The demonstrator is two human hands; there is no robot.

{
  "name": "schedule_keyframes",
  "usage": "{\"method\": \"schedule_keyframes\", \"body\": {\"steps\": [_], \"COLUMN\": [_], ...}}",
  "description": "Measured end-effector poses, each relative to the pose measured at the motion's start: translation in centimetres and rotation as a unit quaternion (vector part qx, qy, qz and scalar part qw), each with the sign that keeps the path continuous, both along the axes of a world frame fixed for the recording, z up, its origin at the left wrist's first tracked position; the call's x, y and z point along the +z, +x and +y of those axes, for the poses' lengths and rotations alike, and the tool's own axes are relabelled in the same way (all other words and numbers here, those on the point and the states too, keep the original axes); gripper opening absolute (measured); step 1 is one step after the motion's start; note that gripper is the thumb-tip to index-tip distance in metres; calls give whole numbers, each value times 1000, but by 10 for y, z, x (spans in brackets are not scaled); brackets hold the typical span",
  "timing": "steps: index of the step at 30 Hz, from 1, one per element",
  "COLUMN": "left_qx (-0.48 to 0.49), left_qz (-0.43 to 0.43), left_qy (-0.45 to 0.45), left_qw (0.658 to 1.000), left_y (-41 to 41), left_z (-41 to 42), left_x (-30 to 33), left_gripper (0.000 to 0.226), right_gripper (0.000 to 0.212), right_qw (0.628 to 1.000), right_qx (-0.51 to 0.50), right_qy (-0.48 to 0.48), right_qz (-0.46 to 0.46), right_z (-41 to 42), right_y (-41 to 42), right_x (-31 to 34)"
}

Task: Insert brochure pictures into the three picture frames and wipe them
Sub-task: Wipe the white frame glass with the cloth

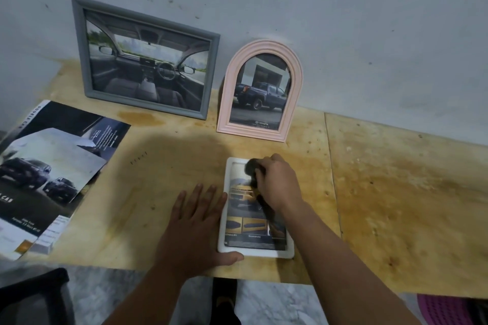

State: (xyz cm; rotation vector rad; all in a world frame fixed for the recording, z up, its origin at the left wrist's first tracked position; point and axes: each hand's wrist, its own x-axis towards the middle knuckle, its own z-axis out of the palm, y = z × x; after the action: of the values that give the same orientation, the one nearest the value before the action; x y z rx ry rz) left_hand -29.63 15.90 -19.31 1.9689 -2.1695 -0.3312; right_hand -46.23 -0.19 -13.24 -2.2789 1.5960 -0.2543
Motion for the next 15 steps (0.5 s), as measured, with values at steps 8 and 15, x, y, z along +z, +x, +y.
{"method": "schedule_keyframes", "body": {"steps": [8, 15], "left_qx": [2, 6], "left_qz": [-10, 2], "left_qy": [11, -7], "left_qw": [1000, 1000], "left_y": [-1, -2], "left_z": [0, 0], "left_x": [-1, 0], "left_gripper": [125, 124], "right_gripper": [23, 24], "right_qw": [997, 933], "right_qx": [72, 208], "right_qy": [-9, 285], "right_qz": [7, -70], "right_z": [59, 68], "right_y": [23, -25], "right_x": [-21, 22]}}
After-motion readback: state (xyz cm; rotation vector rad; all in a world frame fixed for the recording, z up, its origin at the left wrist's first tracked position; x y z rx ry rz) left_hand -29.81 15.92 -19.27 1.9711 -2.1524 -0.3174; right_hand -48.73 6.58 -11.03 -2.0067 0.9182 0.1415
